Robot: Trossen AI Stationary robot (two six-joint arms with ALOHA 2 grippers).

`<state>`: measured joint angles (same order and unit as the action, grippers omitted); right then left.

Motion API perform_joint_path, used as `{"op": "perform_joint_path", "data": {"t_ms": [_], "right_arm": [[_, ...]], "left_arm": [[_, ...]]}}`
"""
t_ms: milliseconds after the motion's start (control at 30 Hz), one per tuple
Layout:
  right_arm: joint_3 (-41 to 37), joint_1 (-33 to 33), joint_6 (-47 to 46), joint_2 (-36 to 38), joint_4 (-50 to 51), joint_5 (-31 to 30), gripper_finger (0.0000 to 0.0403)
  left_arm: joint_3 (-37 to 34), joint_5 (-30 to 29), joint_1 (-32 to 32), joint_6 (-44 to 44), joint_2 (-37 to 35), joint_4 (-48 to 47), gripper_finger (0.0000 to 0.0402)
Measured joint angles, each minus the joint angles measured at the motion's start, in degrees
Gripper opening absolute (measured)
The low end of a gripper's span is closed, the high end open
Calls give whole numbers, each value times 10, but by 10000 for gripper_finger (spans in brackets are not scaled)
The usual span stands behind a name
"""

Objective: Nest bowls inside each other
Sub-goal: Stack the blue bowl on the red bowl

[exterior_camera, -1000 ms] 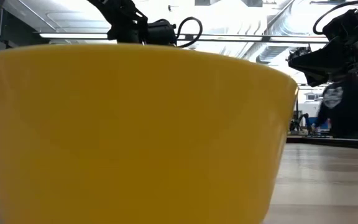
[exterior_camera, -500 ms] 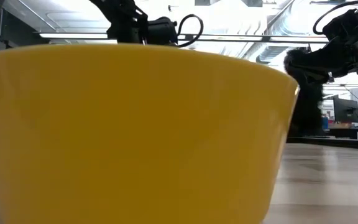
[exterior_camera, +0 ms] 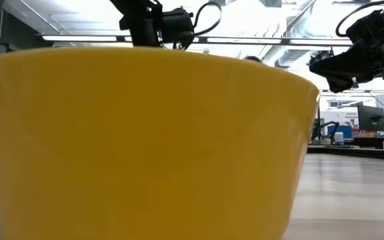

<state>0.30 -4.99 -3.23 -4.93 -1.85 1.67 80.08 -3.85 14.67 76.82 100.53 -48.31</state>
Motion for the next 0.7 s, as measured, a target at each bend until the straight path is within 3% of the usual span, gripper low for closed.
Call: {"op": "perform_joint_path", "data": {"t_ms": [700], "right_arm": [[0,0,0,0,0,0,39]], "left_arm": [[43,19,9,10,73,-37,97]]}}
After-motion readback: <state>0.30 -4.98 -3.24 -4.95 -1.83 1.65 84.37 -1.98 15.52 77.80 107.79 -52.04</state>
